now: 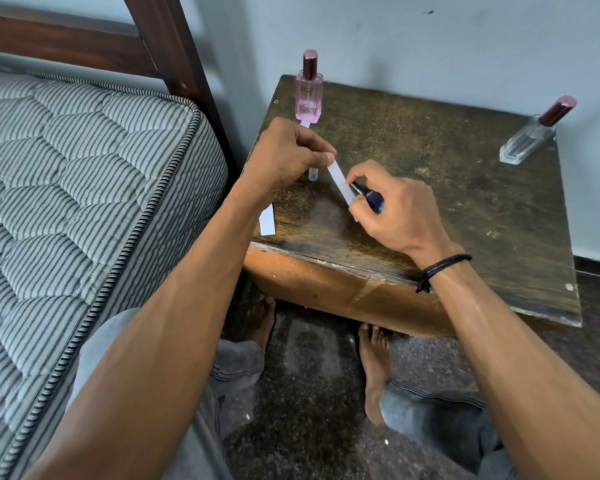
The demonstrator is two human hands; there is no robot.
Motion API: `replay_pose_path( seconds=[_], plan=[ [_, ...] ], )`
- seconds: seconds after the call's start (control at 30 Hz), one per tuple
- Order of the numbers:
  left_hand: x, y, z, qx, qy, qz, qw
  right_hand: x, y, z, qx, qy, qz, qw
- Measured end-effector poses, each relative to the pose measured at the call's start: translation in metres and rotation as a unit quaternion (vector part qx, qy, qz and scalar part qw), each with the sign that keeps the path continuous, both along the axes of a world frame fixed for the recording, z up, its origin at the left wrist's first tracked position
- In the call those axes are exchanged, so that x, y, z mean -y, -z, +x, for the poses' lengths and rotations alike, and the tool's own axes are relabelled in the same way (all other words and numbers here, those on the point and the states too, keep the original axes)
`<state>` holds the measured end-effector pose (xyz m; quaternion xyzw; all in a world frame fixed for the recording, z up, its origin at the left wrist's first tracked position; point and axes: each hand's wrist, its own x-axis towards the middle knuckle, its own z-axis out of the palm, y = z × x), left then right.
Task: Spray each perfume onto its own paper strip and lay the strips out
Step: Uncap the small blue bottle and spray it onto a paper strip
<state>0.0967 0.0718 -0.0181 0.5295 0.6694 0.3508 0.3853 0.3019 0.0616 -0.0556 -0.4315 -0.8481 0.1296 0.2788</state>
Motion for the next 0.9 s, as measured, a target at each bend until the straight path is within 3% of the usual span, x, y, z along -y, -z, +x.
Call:
replay_pose_path(
  seconds=[0.13,0.3,0.4,0.7,0.9],
  plan=[
    [-0.001,0.001,-0.001,-0.011,-0.003,0.008,1.0,-0.006,0.002,0.003,-0.119,0.031,-0.04,0.992],
    [0.0,0.001,0.001,-0.082,-0.012,0.047,0.995,-0.016,0.0,0.005,-0.317,0.053,-0.129,0.938],
    [0.001,0.0,0.006,-0.144,-0.012,0.077,0.987,-0.019,-0.001,0.005,-0.38,0.045,-0.16,0.91],
    [-0.001,0.006,0.014,-0.218,0.005,0.129,0.967,-0.02,0.002,0.005,-0.341,0.012,-0.169,0.925],
    [-0.001,0.009,0.016,-0.206,-0.002,0.129,0.97,-0.02,0.002,0.003,-0.307,0.0,-0.165,0.937]
  ],
)
